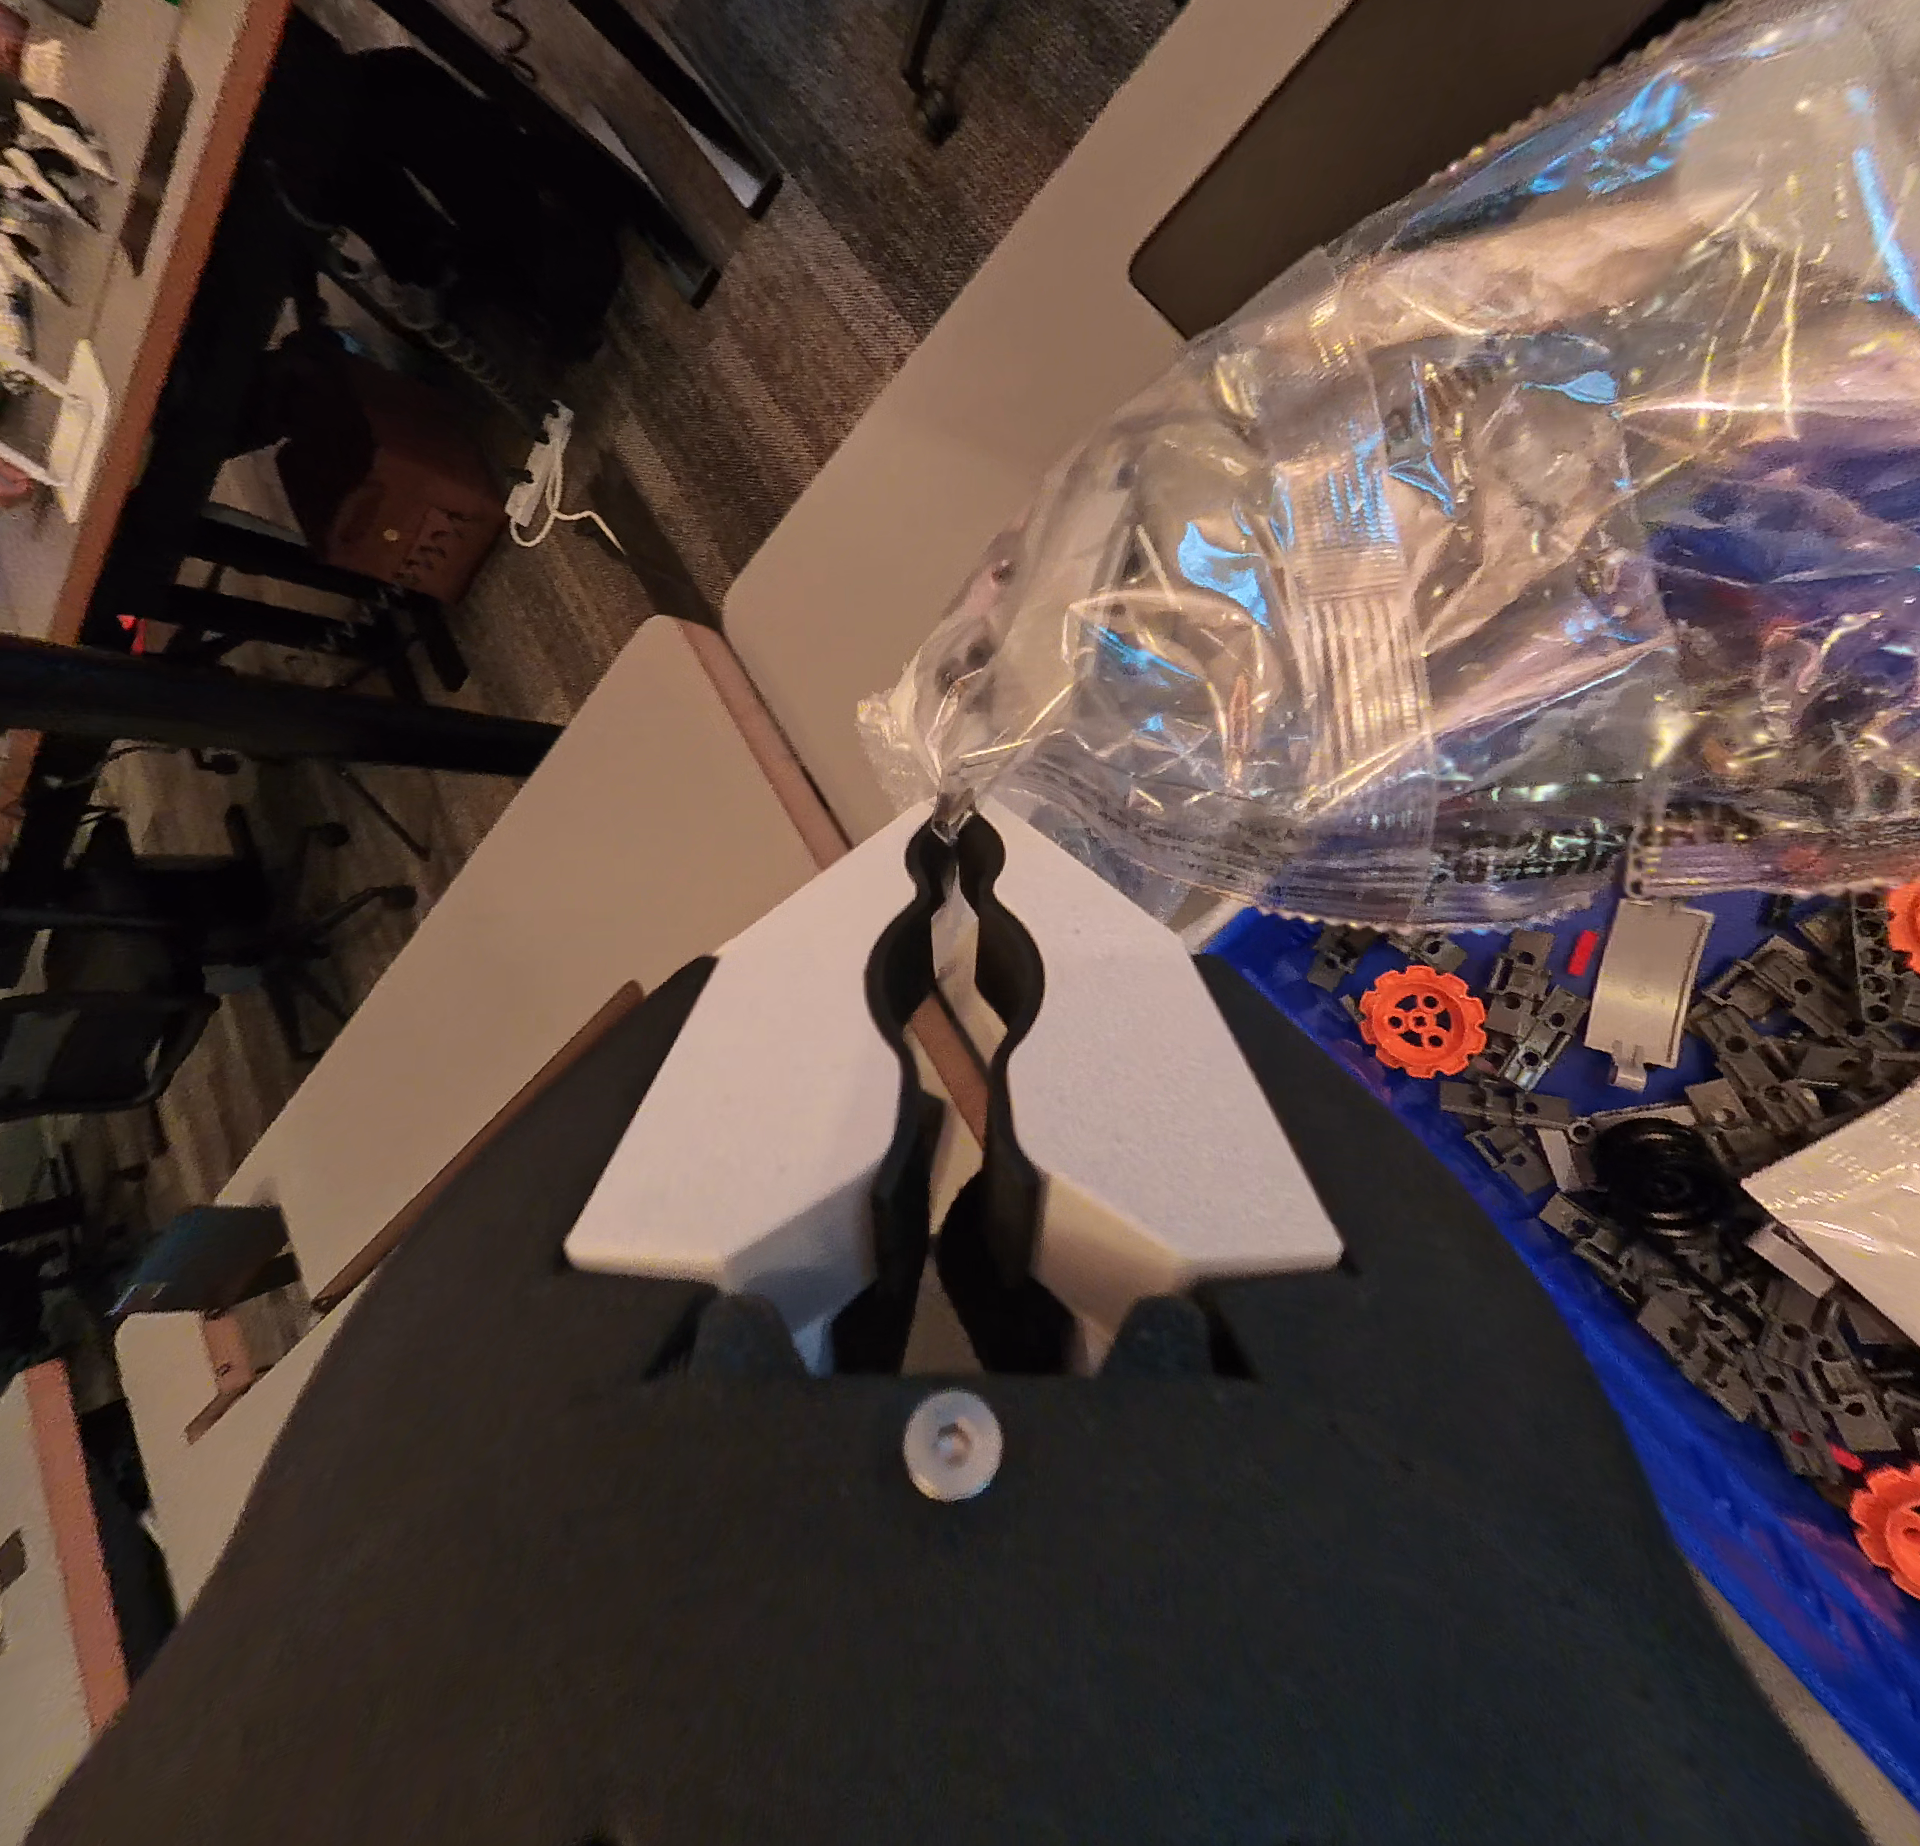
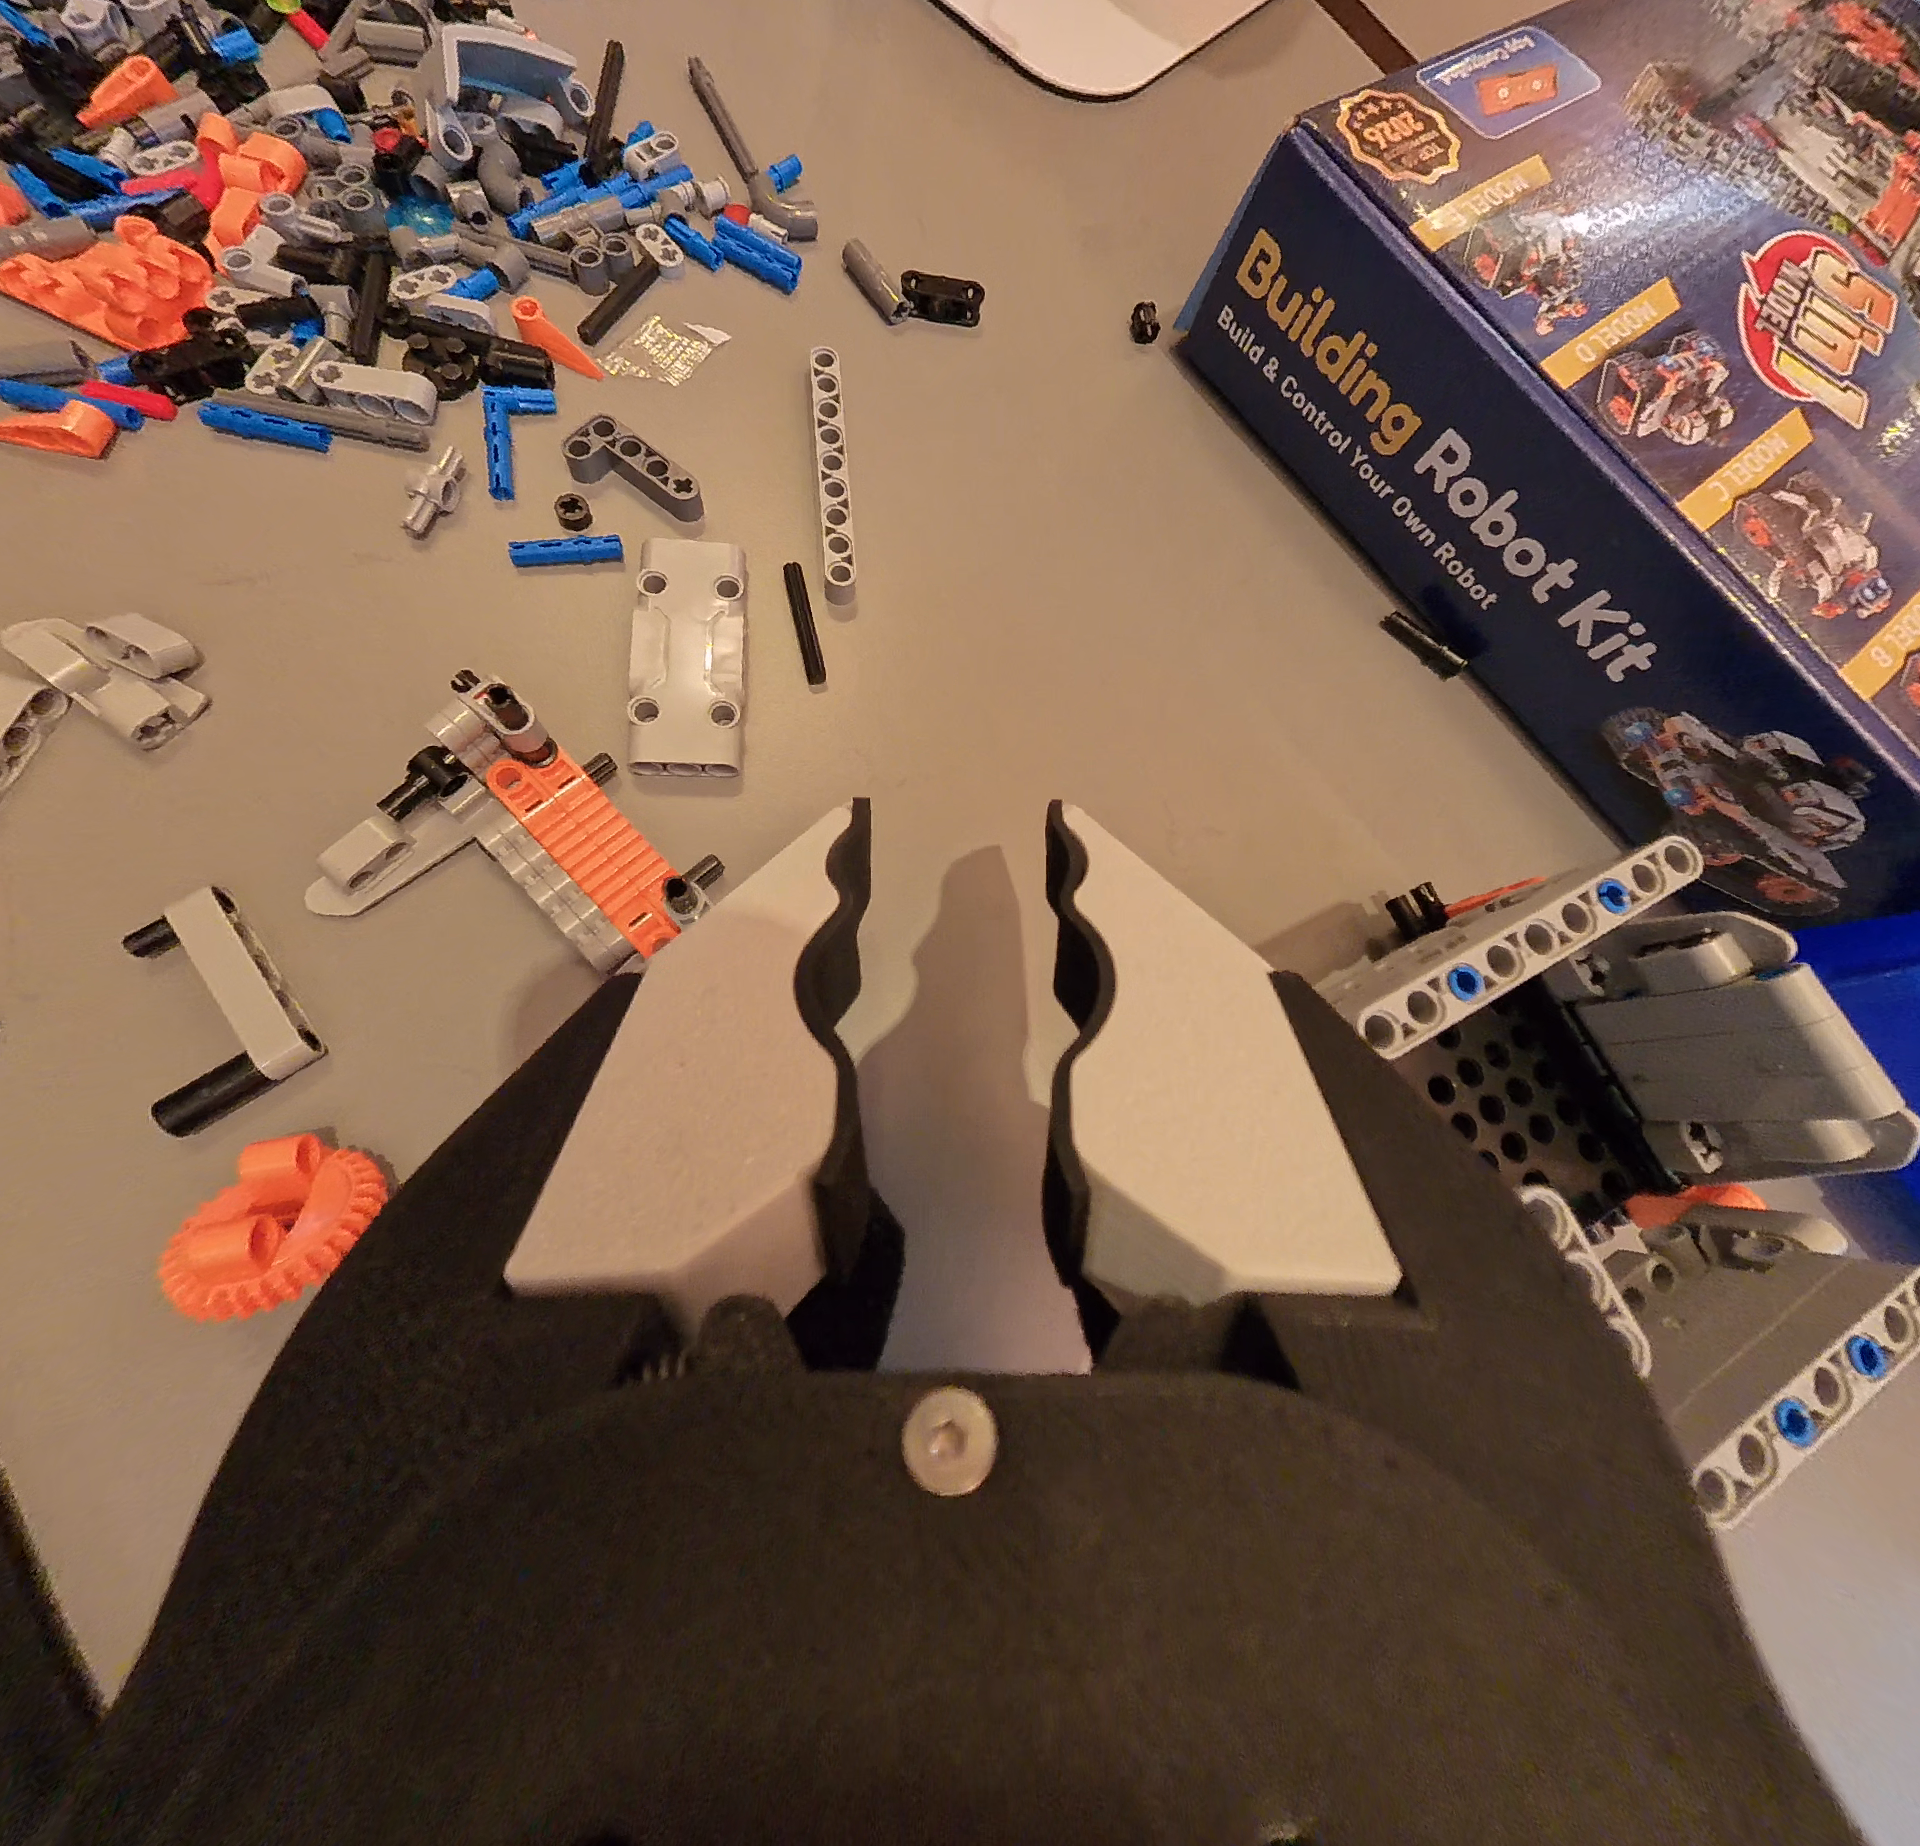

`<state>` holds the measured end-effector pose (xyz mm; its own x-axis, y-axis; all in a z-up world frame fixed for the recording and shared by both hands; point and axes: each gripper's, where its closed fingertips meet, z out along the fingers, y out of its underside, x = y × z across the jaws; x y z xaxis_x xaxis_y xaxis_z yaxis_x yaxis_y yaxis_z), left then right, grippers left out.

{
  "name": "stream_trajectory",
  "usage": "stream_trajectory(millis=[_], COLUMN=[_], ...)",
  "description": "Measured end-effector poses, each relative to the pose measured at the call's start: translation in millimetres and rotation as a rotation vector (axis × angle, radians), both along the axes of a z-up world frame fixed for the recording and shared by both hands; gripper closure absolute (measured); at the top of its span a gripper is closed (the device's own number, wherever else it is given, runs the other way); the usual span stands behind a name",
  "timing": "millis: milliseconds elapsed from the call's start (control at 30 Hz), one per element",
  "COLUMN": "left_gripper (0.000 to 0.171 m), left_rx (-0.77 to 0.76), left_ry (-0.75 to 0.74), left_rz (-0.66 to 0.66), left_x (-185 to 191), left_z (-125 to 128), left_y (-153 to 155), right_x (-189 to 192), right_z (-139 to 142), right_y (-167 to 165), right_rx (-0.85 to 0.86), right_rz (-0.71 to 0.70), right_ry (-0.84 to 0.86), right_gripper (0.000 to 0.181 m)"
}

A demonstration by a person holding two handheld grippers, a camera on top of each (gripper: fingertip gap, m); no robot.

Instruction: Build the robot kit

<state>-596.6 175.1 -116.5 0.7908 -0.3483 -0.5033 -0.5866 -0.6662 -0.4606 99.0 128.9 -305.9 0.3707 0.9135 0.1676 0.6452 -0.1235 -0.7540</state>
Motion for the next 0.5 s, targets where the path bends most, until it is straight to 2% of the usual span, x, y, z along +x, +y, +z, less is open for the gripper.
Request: stream_trajectory(millis=[233,500], left_gripper=[0.171,0.171], left_rx=[0.096,0.188], left_ry=[0.013,-0.034], left_rz=[0.015,-0.031], left_x=[-1,27], left_z=[54,107], left_y=[-18,-52], right_x=[-2,-3], right_z=[4,8], right_y=[-3,-6], right_rx=[0.005,0.010], right_rz=[0.013,0.026], right_ry=[0.012,0.025], right_gripper=[0.150,0.149])
